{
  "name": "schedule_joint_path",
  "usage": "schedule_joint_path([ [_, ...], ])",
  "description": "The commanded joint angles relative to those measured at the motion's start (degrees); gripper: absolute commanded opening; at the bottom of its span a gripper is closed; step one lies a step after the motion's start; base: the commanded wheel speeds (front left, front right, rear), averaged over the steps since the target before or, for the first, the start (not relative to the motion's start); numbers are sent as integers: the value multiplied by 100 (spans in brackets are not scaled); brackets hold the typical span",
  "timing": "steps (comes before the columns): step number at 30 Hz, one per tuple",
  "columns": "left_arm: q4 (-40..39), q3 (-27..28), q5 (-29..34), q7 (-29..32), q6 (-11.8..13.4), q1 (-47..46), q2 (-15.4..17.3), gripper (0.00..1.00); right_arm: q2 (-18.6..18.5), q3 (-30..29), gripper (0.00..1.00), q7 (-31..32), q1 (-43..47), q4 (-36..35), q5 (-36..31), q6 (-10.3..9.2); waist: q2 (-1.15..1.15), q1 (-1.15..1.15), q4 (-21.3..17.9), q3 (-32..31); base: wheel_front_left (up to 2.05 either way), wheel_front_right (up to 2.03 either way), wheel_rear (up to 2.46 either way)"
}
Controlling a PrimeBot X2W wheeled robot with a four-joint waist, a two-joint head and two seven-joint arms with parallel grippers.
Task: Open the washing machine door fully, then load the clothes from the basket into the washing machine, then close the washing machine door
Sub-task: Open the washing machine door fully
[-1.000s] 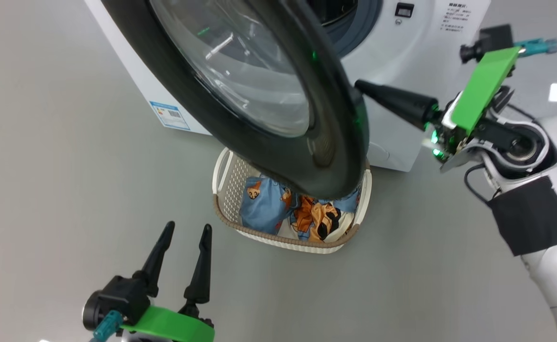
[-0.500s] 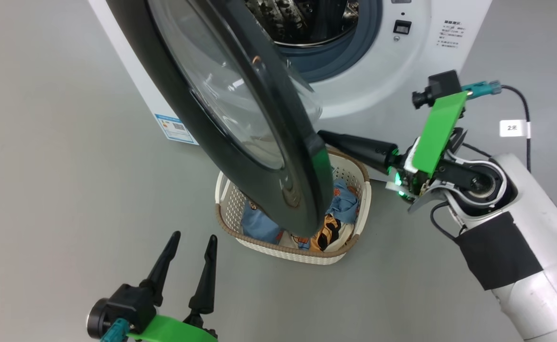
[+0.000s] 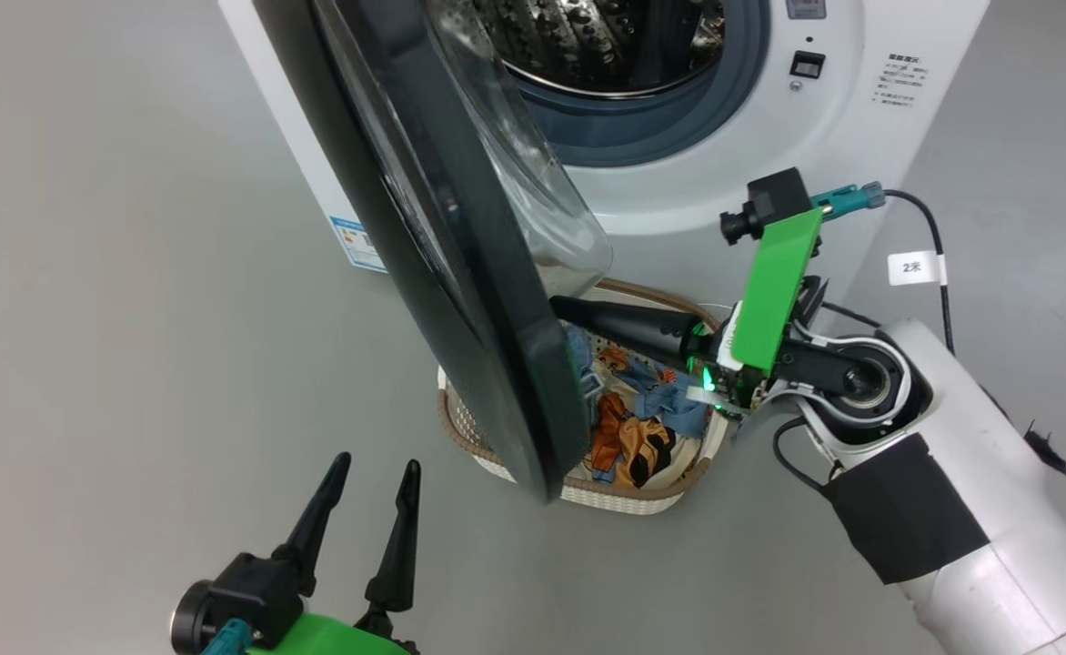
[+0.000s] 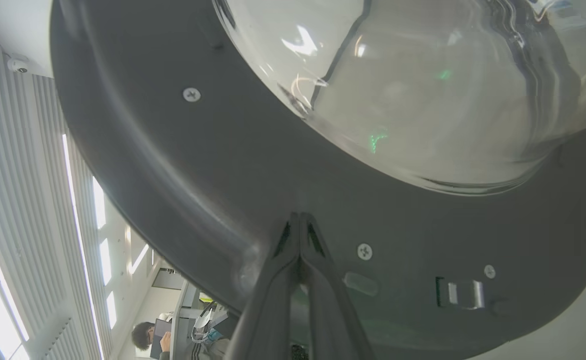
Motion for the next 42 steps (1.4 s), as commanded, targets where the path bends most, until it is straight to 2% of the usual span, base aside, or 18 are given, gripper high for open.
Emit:
schedule_joint_path([
  [1, -176, 162, -13, -62, -12, -9, 62, 100, 220, 106, 0, 53, 111, -207, -36, 34, 0, 0, 49, -7, 0, 0, 0],
  [9, -193, 197, -23, -62, -12, 12, 62, 100, 294, 228, 0, 8, 157, -221, -20, 34, 0, 0, 121, -4, 0, 0, 0],
  [16, -177, 213, -49, -62, -12, -6, 62, 100, 285, 159, 0, -228, 213, -270, -156, 34, 0, 0, -20, -46, 0, 0, 0],
  [18, -139, 198, -42, -62, -12, -22, 62, 100, 252, 116, 24, -320, 257, -285, -194, 34, 0, 0, -83, -72, 0, 0, 0],
  [20, -113, 200, -39, -62, -12, -43, 62, 100, 210, 84, 33, -386, 322, -315, -213, 34, 0, 0, -149, -109, 0, 0, 0],
  [21, -99, 211, -39, -62, -12, -50, 62, 100, 183, 68, 42, -428, 360, -330, -230, 34, 0, 0, -185, -130, 0, 0, 0],
  [23, -82, 242, -45, -62, -12, -56, 75, 100, 116, 50, 85, -527, 442, -365, -283, 34, 0, 0, -260, -171, 0, 0, 0],
  [24, -73, 266, -55, -62, -12, -54, 87, 100, 84, 36, 99, -588, 486, -377, -306, 34, 0, 0, -300, -192, 0, 0, 0],
  [34, -47, 462, -98, -62, -12, 47, 254, 100, -299, 159, 100, -1158, 987, -393, -586, 34, 0, 0, -684, -396, 0, 0, 0],
  [42, -96, 610, -88, -62, -12, 206, 275, 100, -531, 248, 100, -1602, 1349, -461, -562, 34, 0, 0, -900, -466, 0, 0, 0],
])
